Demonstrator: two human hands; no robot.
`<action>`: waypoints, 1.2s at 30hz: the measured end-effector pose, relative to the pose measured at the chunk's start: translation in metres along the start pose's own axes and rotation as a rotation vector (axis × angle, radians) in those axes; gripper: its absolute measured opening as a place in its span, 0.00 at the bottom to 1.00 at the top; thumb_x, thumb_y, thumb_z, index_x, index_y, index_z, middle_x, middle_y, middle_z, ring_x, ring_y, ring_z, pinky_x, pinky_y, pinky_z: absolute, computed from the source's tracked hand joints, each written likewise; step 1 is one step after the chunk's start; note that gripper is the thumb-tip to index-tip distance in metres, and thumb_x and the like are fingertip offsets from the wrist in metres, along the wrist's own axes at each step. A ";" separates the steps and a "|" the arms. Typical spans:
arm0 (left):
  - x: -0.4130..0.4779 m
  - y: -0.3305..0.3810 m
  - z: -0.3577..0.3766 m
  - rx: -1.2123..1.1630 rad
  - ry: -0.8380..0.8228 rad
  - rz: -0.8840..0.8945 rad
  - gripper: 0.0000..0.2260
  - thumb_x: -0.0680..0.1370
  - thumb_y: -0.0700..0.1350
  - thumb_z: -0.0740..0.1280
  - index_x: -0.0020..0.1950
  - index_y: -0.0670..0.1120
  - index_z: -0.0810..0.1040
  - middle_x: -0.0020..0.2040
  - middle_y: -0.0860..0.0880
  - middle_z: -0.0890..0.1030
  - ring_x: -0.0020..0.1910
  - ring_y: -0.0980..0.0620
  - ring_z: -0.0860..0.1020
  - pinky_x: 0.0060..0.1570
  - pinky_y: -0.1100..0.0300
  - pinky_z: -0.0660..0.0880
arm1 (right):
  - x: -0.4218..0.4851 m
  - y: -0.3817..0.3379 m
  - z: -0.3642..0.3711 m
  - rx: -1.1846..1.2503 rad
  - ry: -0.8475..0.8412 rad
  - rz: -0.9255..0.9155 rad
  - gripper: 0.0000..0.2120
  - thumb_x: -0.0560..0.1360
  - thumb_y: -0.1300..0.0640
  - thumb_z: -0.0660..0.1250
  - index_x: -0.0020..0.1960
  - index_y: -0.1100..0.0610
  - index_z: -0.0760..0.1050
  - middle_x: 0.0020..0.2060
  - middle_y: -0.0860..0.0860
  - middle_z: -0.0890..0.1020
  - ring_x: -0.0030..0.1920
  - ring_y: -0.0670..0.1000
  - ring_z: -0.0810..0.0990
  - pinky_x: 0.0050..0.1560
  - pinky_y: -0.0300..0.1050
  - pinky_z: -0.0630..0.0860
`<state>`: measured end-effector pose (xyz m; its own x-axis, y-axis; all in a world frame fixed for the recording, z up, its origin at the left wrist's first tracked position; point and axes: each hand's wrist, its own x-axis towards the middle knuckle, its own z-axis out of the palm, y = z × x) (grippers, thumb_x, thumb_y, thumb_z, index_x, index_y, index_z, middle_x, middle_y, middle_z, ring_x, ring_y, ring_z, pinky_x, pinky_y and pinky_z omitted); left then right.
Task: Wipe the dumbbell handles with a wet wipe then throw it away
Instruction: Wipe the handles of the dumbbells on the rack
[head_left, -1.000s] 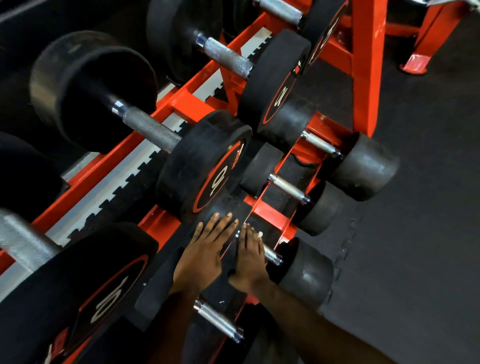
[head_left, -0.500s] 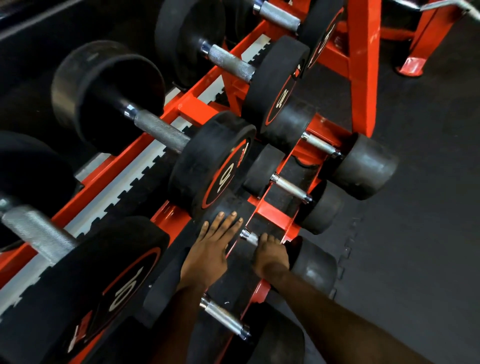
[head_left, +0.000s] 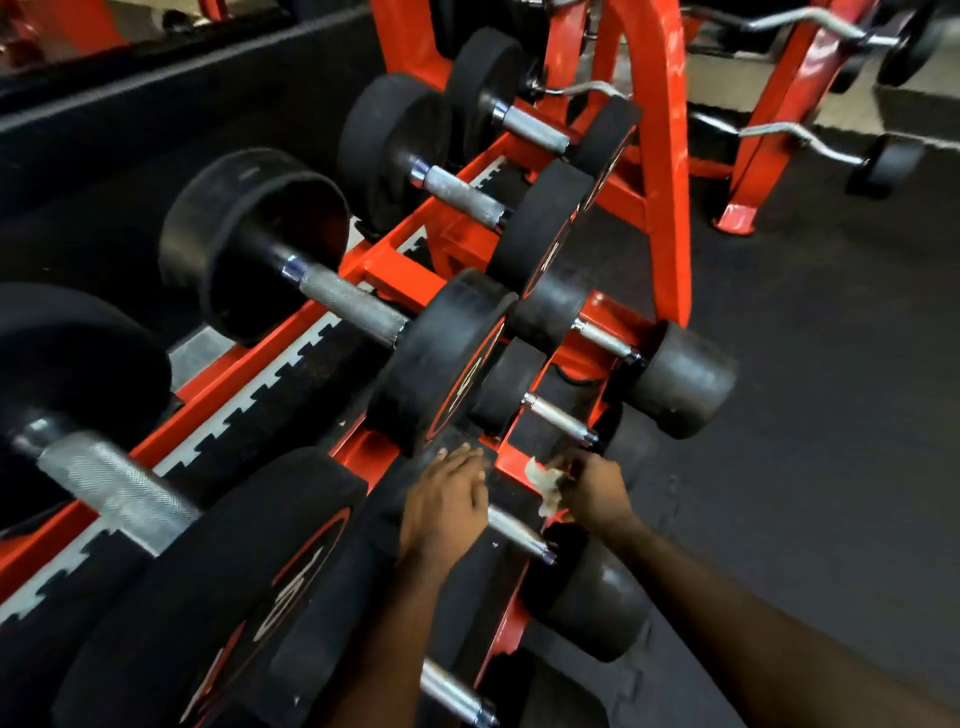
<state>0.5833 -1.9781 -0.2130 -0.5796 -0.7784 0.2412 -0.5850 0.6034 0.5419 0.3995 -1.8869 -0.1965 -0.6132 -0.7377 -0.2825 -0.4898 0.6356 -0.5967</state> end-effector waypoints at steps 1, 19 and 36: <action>0.013 0.004 0.003 -0.016 -0.056 0.019 0.18 0.77 0.44 0.59 0.60 0.47 0.84 0.66 0.49 0.81 0.69 0.51 0.75 0.73 0.55 0.66 | 0.005 0.000 -0.008 0.074 0.042 -0.005 0.11 0.71 0.65 0.67 0.50 0.56 0.84 0.45 0.57 0.86 0.49 0.57 0.85 0.52 0.50 0.81; 0.080 -0.008 0.053 0.300 -0.227 0.087 0.31 0.80 0.49 0.58 0.83 0.54 0.56 0.83 0.58 0.51 0.81 0.59 0.52 0.77 0.54 0.62 | 0.127 0.014 0.042 -0.076 0.223 -0.330 0.21 0.75 0.67 0.61 0.66 0.56 0.75 0.62 0.56 0.79 0.63 0.56 0.77 0.65 0.50 0.73; 0.083 -0.008 0.054 0.327 -0.232 0.075 0.29 0.82 0.52 0.57 0.83 0.54 0.55 0.83 0.58 0.51 0.81 0.60 0.51 0.76 0.56 0.62 | 0.146 -0.010 0.040 -0.239 0.185 -0.234 0.17 0.74 0.67 0.59 0.60 0.57 0.76 0.53 0.58 0.83 0.54 0.60 0.81 0.55 0.50 0.76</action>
<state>0.5095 -2.0380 -0.2405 -0.7181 -0.6932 0.0615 -0.6644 0.7092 0.2360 0.3394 -2.0100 -0.2619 -0.5584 -0.8295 -0.0061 -0.7471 0.5061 -0.4310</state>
